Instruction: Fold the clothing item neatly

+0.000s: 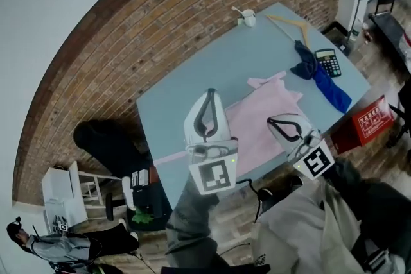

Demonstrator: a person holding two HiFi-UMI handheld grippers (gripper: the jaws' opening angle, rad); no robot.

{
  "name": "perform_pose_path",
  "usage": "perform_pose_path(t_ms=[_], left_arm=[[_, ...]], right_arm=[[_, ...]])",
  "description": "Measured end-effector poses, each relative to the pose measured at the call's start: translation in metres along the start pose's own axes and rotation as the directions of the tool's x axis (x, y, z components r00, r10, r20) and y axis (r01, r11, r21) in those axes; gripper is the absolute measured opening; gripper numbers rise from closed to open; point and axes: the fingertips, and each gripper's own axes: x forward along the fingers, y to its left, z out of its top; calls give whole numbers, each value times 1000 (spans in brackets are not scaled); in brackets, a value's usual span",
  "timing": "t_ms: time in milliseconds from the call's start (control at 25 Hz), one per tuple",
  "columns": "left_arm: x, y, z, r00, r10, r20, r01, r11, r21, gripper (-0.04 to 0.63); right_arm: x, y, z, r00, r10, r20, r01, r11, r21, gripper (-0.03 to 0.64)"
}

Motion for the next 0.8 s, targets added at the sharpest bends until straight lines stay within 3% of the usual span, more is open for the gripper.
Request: perform_pose_path(t_ms=[40, 80, 200, 280, 360, 520, 600, 680, 800], left_arm=[[-5, -2, 0, 997, 44, 58, -45, 999, 24, 6], [-13, -5, -8, 995, 77, 60, -78, 997, 10, 6], [-44, -20, -49, 996, 65, -53, -72, 987, -146, 6], [-66, -36, -83, 987, 9, -161, -26, 994, -106, 6], [-88, -54, -120, 953, -34, -301, 10, 997, -80, 6], [-141, -91, -179, 887, -42, -459, -69, 972, -223, 6], [-166, -112, -201, 843, -50, -535, -93, 967, -236, 6], [-186, -128, -212, 807, -58, -588, -100, 967, -232, 6], [-211, -144, -217, 776, -64, -628, -134, 955, -263, 6]], right_arm=[[2, 6, 6, 1000, -12, 19, 12, 1000, 27, 2], [-2, 10, 10, 1000, -21, 22, 20, 998, 55, 2], [-29, 12, 0, 998, -36, -41, 40, 993, 107, 2], [-45, 5, -20, 993, -66, -95, 79, 988, 136, 2], [-59, -5, -45, 982, -104, -158, 129, 979, 157, 2], [-86, -6, -103, 939, -128, -320, 207, 952, 225, 2], [-96, 1, -126, 917, -109, -384, 222, 939, 262, 2], [-100, 9, -137, 904, -84, -419, 214, 937, 275, 2], [-97, 19, -143, 894, -46, -445, 179, 948, 262, 2]])
